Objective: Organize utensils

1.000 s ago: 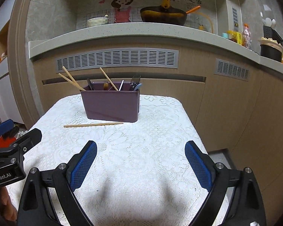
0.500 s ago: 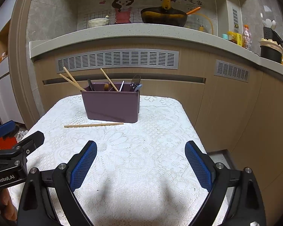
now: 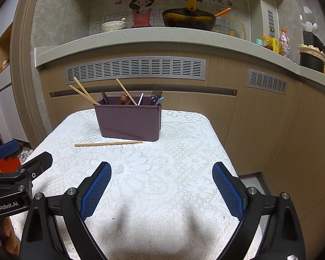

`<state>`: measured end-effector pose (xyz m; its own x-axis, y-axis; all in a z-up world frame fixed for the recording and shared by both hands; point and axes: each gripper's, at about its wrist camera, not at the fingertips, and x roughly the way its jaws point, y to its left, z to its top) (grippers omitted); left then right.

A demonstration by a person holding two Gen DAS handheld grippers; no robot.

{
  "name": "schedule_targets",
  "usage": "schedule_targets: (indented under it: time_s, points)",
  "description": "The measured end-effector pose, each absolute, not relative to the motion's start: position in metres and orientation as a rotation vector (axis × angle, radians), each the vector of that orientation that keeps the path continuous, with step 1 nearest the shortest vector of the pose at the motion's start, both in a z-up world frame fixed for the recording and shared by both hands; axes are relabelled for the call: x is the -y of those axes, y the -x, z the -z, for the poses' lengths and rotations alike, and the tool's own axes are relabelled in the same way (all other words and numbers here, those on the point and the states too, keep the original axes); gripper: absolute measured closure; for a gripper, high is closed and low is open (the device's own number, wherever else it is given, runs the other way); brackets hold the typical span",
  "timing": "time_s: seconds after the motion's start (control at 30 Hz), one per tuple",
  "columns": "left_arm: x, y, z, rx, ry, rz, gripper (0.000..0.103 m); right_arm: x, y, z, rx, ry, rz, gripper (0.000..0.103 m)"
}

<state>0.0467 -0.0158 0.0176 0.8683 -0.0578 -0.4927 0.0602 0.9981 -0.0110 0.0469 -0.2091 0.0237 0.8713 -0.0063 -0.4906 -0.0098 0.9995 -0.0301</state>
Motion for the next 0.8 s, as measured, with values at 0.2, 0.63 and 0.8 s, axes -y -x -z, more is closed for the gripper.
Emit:
schedule_targets:
  time_s: [0.2,0.63,0.8]
  points:
    - [0.0157,-0.0474,-0.0167,-0.521,-0.006,0.066,0.000,0.2118,-0.0476,-0.0237,-0.516,0.020,-0.006,0.010]
    - [0.0144,-0.0494,-0.0149,-0.528,0.001,0.065,0.000,0.2121,-0.0476,-0.0236,-0.513,0.022,-0.007,0.010]
    - [0.0133,-0.0501,-0.0154,-0.526,-0.002,0.063,0.000,0.2127,-0.0474,-0.0236,-0.511,0.022,-0.008,0.009]
